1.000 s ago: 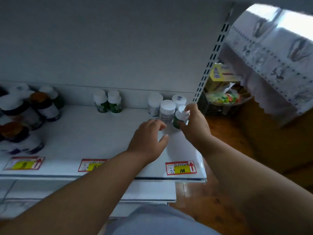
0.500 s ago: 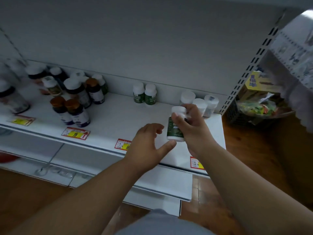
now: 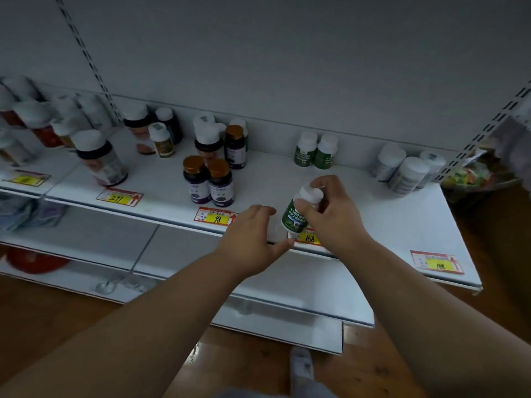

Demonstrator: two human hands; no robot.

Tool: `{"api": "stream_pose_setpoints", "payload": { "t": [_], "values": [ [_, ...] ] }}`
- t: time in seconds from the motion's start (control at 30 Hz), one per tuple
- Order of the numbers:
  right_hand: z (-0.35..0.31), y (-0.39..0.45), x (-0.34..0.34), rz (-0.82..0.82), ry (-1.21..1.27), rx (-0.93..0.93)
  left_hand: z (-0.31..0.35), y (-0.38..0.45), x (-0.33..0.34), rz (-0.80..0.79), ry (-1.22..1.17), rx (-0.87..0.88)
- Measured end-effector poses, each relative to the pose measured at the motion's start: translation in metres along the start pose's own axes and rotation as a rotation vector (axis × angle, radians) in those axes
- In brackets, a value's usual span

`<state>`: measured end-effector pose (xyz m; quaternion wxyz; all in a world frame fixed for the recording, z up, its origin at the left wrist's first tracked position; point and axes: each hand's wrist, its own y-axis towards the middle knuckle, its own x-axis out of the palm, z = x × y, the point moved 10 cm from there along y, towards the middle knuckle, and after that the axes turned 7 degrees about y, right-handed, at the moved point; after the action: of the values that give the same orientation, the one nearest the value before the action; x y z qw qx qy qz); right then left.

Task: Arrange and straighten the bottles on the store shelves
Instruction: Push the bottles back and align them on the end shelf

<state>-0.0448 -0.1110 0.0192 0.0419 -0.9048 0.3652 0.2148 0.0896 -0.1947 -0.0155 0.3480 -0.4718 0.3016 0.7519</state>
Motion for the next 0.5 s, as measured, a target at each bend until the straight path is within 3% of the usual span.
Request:
{"api": "stream_pose_setpoints", "payload": {
  "t": [0.13, 0.23, 0.5],
  "values": [
    [0.003, 0.021, 0.011, -0.03, -0.104, -0.012, 0.005, 0.034, 0.03, -0.073, 0.014, 0.02],
    [0.012, 0.032, 0.022, -0.108, -0.138, 0.013, 0.002, 0.048, 0.045, -0.05, 0.065, -0.013],
    [0.015, 0.033, 0.029, -0.098, -0.175, -0.045, 0.007, 0.048, 0.049, -0.029, 0.098, 0.004]
  ]
}}
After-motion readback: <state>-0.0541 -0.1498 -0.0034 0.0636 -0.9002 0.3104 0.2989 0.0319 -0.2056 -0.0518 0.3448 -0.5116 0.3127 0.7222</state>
